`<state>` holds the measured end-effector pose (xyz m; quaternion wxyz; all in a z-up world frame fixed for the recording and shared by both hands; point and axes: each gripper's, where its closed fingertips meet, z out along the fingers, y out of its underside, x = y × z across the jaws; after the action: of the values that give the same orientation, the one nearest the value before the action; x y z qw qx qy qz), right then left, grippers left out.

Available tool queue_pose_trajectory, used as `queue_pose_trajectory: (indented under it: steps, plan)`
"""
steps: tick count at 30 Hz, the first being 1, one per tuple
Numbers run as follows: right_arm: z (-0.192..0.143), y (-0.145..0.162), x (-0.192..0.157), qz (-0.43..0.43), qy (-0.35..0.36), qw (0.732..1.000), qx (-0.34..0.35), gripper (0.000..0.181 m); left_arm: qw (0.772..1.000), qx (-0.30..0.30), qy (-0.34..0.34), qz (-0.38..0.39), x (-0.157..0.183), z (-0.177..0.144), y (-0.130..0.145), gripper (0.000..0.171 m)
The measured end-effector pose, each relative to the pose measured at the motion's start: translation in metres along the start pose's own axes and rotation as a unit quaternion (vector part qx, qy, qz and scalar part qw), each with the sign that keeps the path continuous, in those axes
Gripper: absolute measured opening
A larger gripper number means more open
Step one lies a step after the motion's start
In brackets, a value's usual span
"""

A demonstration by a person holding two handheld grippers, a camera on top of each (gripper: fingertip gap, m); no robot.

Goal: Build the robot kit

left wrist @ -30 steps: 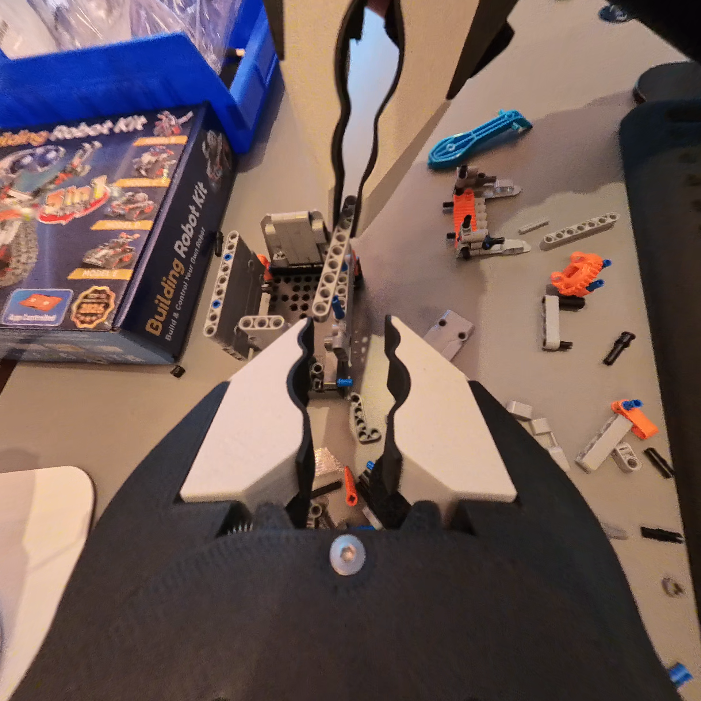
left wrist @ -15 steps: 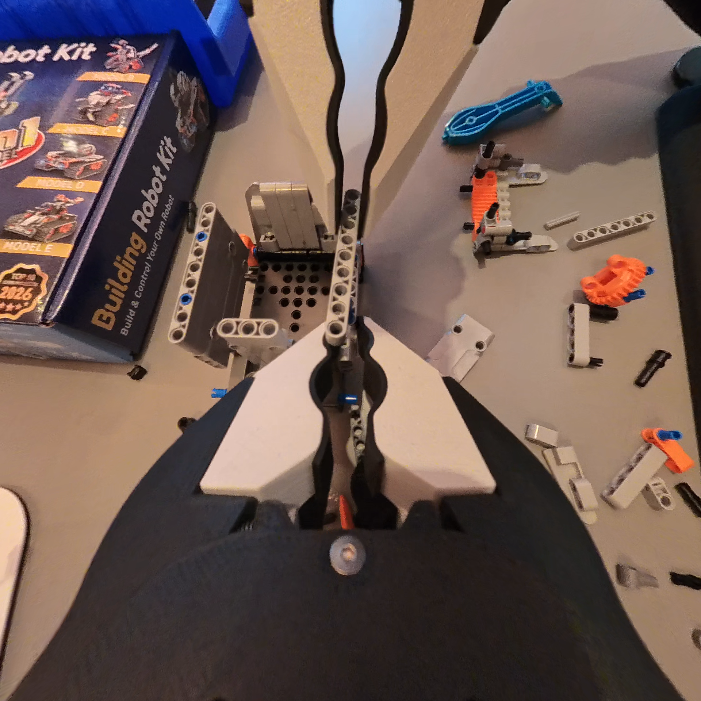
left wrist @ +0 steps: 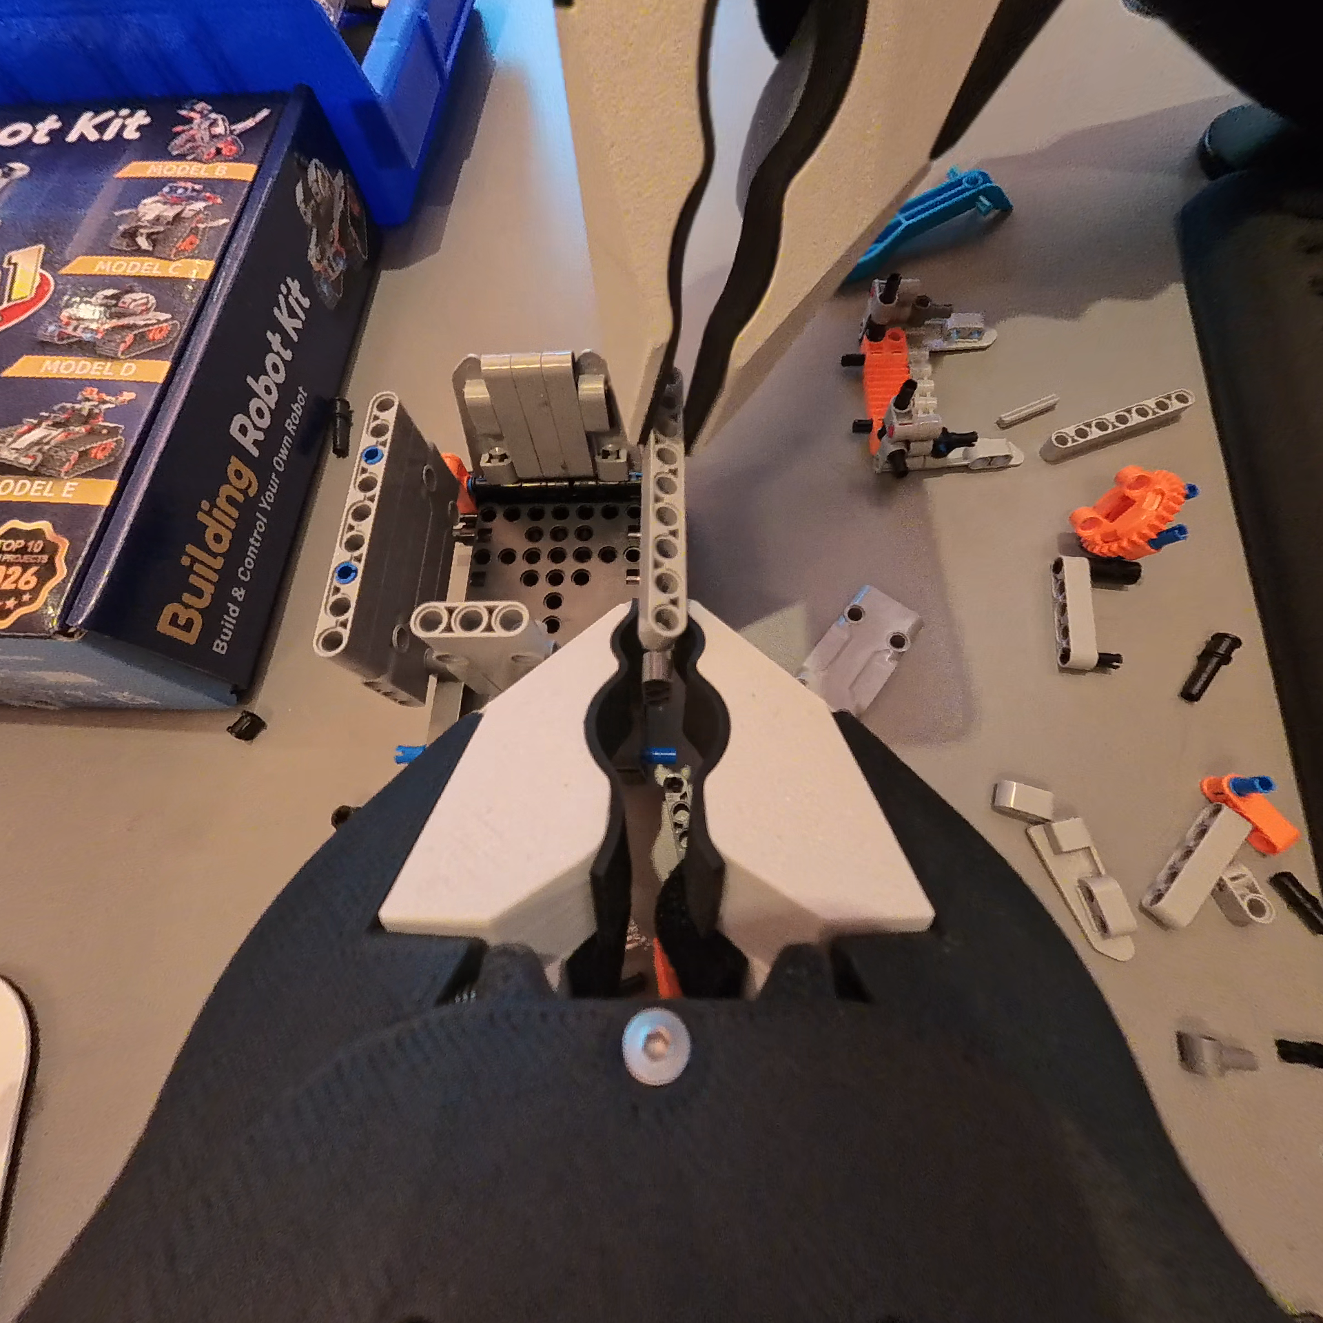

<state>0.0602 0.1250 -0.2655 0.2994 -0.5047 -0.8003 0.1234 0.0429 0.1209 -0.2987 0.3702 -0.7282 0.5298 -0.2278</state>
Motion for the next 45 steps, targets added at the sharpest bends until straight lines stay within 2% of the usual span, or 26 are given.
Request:
queue_pose_trajectory:
  steps: [4,9,13,27,29,30,33,37,45]
  plan:
    - [0.0,0.001,0.002,-0.009,0.03,0.999,-0.009,0.005,1.0,0.001,0.002,0.005,0.0,0.0,0.0,0.004]
    - [0.0,0.001,0.002,0.001,0.014,1.0,-0.009,0.005,1.0,0.0,0.0,0.003,0.0,0.0,0.0,0.005]
    - [0.001,0.002,0.002,0.034,-0.003,0.999,0.003,0.006,1.0,0.001,0.002,0.005,0.0,0.0,0.0,0.004]
    - [0.004,0.005,-0.002,0.058,-0.112,0.991,-0.047,0.006,1.0,0.0,0.008,0.003,-0.002,0.0,0.001,0.005]
    - [0.003,0.005,0.002,0.079,-0.108,0.99,-0.043,0.006,1.0,0.005,0.014,-0.009,-0.003,0.0,-0.001,0.005]
    - [0.002,0.005,0.005,0.086,-0.097,0.991,-0.044,0.012,1.0,0.009,0.015,-0.009,-0.003,0.0,-0.001,0.005]
    - [-0.001,-0.016,0.008,0.087,-0.072,0.994,-0.001,0.018,1.0,0.009,0.014,-0.001,0.0,0.002,-0.002,0.005]
    - [0.011,-0.021,0.001,0.068,-0.06,0.996,-0.018,0.007,1.0,0.012,0.015,-0.001,0.001,0.002,-0.003,0.005]
    - [0.012,-0.022,-0.003,0.045,-0.028,0.998,-0.013,0.005,1.0,0.013,0.01,0.004,0.002,0.003,-0.002,0.004]
